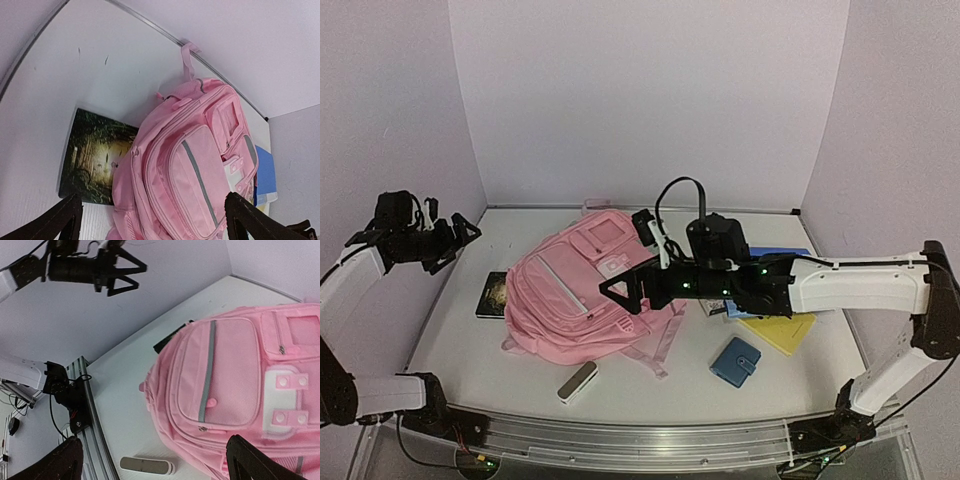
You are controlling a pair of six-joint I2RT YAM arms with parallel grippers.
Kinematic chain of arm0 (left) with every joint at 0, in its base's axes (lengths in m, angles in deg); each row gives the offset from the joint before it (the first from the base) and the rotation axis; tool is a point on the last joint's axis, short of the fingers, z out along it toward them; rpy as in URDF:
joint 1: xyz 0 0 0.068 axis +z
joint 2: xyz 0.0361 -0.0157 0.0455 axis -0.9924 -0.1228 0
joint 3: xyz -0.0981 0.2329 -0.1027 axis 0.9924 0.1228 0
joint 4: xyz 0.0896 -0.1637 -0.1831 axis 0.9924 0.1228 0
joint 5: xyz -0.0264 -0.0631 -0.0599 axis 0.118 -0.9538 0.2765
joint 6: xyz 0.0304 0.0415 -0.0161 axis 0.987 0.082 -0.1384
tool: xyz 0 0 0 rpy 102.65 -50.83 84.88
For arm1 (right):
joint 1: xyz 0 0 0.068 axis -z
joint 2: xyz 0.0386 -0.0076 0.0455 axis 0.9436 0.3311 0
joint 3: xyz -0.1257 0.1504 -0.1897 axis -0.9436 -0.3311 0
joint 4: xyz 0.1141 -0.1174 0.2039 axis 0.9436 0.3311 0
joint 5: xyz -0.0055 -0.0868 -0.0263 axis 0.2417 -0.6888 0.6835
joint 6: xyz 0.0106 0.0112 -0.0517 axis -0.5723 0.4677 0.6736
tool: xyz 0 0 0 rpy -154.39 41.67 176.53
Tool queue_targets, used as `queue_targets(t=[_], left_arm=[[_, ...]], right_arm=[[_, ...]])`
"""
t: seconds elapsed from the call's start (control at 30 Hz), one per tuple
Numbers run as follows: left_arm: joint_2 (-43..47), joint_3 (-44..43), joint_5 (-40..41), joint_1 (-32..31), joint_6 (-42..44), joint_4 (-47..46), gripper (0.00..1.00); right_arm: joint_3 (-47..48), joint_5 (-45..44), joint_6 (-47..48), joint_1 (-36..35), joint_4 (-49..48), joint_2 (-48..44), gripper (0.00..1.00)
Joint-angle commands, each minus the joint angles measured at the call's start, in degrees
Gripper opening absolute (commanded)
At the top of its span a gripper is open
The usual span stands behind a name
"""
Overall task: Pack the student bag
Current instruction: Adjust the student bag at the center of the board.
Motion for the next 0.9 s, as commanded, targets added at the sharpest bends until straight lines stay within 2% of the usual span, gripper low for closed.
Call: queue_targets(t=[0.0,0.1,0.23,0.4,0.57,0.73,0.87], left_arm=[[2.39,8.38,-2.40,-1.46,-11.64,-3.53,0.99],[3.85,12.86,-2.94,-3.92,-16.36,-5.74,0.99],[5.59,16.67,-1.67,-7.47,-20.63,-6.25,0.99],[7.46,22.95,-2.26,-9.76,-25.91,-10.27,0.95],[5.04,25.55,-3.90,-11.11,-27.41,-14.61,0.86],[-0.08,24.84,-5.83,-12.35,-26.86,-18.20,0.82],[-4.61,24.02,-6.61,-14.24,-26.39,-20.03,0.77]], right_arm=[[-3.54,-13.21,-9.55,0.64,-0.97,-5.85,0.98],[-5.93,-15.04,-13.54,2.77,-0.14,-6.33,0.98],[-9.21,-13.21,-18.53,8.18,-0.17,-5.44,0.98],[-11.06,-12.86,-20.16,10.44,-1.29,-2.08,0.98],[-11.51,-12.00,-20.31,10.48,-2.79,3.54,0.90],[-11.27,-9.33,-21.86,10.47,-5.35,9.27,0.80],[-10.85,-8.50,-23.61,10.49,-7.40,13.09,0.77]])
